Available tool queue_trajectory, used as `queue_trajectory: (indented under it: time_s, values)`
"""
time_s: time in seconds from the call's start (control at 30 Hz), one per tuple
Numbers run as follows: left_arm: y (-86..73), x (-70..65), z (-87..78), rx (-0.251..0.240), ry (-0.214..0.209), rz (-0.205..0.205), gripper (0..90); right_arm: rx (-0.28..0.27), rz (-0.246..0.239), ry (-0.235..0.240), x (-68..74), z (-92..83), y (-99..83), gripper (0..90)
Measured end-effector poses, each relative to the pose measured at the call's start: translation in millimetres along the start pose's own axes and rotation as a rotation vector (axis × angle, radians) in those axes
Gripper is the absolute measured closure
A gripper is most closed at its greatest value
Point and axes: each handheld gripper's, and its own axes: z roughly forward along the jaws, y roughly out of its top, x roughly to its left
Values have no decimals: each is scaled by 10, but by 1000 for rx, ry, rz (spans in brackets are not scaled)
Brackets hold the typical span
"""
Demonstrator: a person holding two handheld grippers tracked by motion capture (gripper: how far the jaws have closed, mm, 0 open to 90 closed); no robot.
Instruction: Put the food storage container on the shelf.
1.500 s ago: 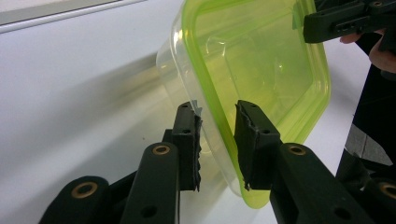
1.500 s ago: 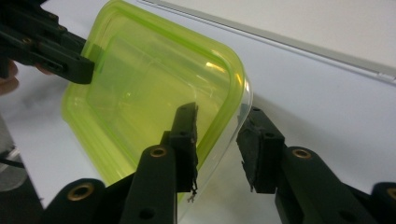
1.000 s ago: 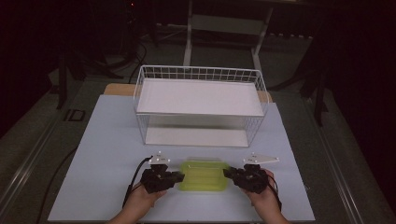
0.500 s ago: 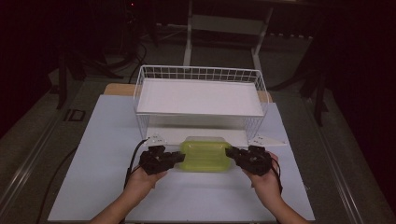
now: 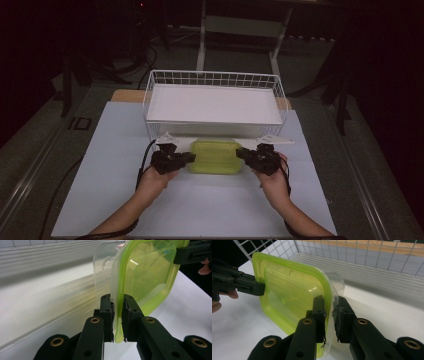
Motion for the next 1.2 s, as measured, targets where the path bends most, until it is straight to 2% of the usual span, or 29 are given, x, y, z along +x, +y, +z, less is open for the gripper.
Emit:
queue_trajectory:
  time_s: [0.17, 0.3, 0.47, 0.53, 0.7, 0.77, 0.87, 0.97, 1.07, 1.2]
  values:
    - [-7, 89, 102, 19, 4, -17, 808, 21, 17, -11, -67, 116, -13, 796]
    - [13, 139, 146, 23, 13, -25, 807, 18, 20, -28, -93, 194, -16, 794]
    - [32, 206, 207, 31, 44, -21, 806, 27, 30, -32, -125, 298, -26, 792]
    - [40, 237, 215, 26, 27, -36, 806, 23, 8, -57, -124, 336, -32, 784]
    - [49, 241, 239, 5, 17, -31, 805, 13, 15, -80, -180, 395, -39, 768]
    - [49, 250, 243, -2, 15, -36, 802, 7, 28, -75, -203, 407, -34, 768]
    - [37, 242, 249, -15, 32, -17, 791, -4, 14, -88, -190, 415, -13, 764]
    - [27, 254, 271, -32, 45, -26, 777, -28, -40, -128, -165, 444, 2, 749]
    - [17, 280, 299, -46, 40, -33, 760, -38, -68, -155, -160, 478, 18, 736]
    - [32, 309, 315, -54, 40, -37, 743, -55, -73, -183, -163, 531, 30, 704]
